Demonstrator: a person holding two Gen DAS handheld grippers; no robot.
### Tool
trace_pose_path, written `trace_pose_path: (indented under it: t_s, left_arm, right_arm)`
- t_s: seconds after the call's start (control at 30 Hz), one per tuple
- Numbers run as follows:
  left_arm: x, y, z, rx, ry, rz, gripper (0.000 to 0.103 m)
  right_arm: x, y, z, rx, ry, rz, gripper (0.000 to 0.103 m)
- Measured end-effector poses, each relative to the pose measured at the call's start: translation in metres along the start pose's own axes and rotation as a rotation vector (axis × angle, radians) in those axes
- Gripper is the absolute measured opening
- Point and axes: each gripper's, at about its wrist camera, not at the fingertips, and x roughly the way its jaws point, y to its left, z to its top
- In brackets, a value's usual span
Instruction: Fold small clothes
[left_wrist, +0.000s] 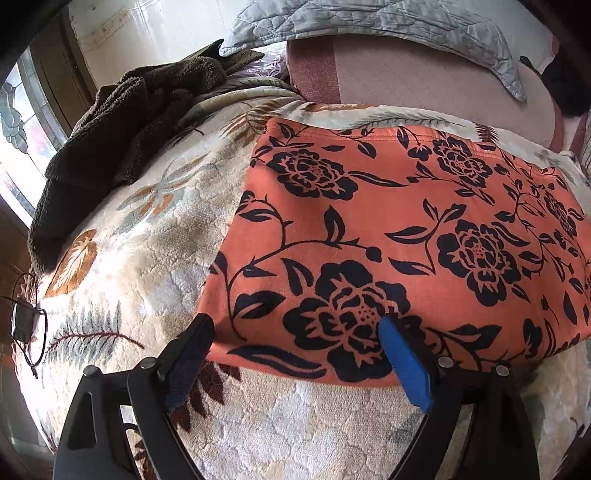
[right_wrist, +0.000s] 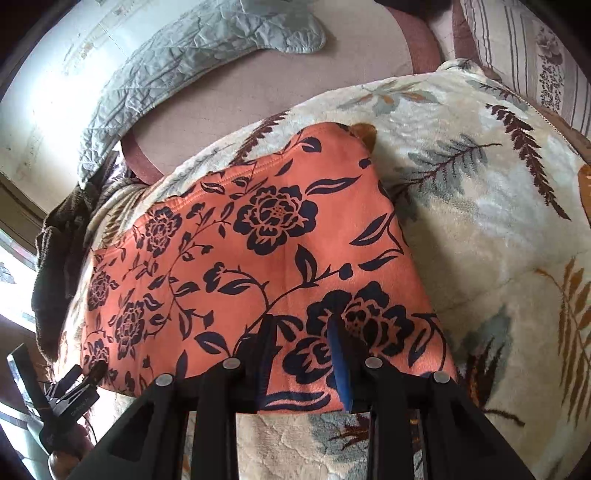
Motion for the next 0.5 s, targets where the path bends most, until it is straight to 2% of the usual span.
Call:
trace_pose_path:
  t_s: [0.13,0.2,0.23,0.33,0.5]
  left_arm:
    - [-0.017,0.021,-0.009,-0.073,-0.002,-0.022,0.091]
    - [-0.023,0.031,-0.017,-0.12,0.004,-0.046,0.091]
    - [-0.025,0.035,-0.022,-0.137,0.015,-0.061,0.091]
    - [-0.023,0.043,-0.034,-0.177,0.057,-0.114,0.091]
    - [-0.018,0.052,-0.032,-0.224,0.047,-0.141,0.091]
  right_arm:
    - [-0.022,-0.003,-0.009,0.028,-0.027,0.105,0.034]
    - [-0.031,-0.004,-0.015,0.053,-0.037,0.156,0.063]
    - [-0.035,-0.005,-0.02,0.084,-0.044,0.192,0.083]
    - [-0.036,-0.008,-0.031,0.161,-0.023,0.307,0.083]
    - [-0.017,-0.021,-0.044,0.29,0.05,0.346,0.083]
